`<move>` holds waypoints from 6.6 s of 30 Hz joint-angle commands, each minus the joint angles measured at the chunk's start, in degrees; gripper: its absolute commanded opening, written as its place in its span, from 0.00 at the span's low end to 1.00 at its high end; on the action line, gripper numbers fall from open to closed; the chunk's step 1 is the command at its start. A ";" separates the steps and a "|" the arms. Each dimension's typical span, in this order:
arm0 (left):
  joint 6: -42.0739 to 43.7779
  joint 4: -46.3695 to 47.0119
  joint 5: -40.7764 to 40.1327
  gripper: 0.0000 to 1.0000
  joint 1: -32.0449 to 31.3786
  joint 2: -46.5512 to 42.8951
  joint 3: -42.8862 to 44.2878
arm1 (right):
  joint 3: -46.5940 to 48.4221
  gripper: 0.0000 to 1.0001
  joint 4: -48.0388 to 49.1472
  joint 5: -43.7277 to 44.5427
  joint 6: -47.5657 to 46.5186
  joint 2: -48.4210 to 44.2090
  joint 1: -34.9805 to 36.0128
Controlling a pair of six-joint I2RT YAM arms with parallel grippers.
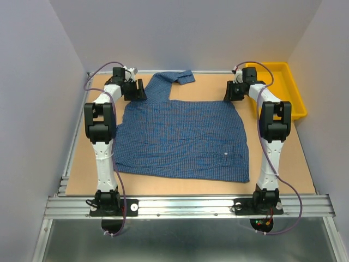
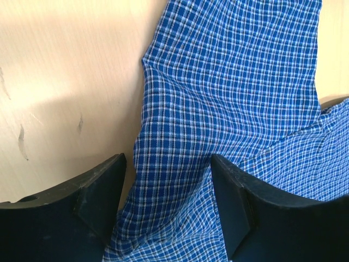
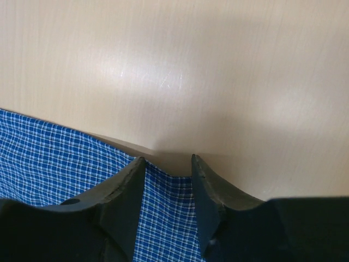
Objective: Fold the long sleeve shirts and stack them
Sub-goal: Fold the shirt
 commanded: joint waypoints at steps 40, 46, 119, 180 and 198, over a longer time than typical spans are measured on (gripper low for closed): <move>-6.68 1.90 6.83 0.52 8.29 4.08 1.02 | -1.48 0.21 0.31 1.27 -2.83 0.24 -0.08; -5.89 2.77 11.03 0.22 8.20 4.00 2.69 | -0.69 0.10 0.31 1.09 -2.57 -0.03 -0.08; 3.17 6.73 7.72 0.07 5.83 -11.73 -6.44 | -3.50 0.00 0.49 1.90 0.50 -11.89 -0.08; -15.20 6.03 -19.88 0.45 1.17 -59.46 -60.24 | -63.00 0.14 6.46 3.92 28.19 -55.74 -0.08; -22.22 5.67 -23.68 0.66 2.92 -62.64 -59.88 | -59.95 0.68 2.95 -2.69 24.87 -61.64 0.10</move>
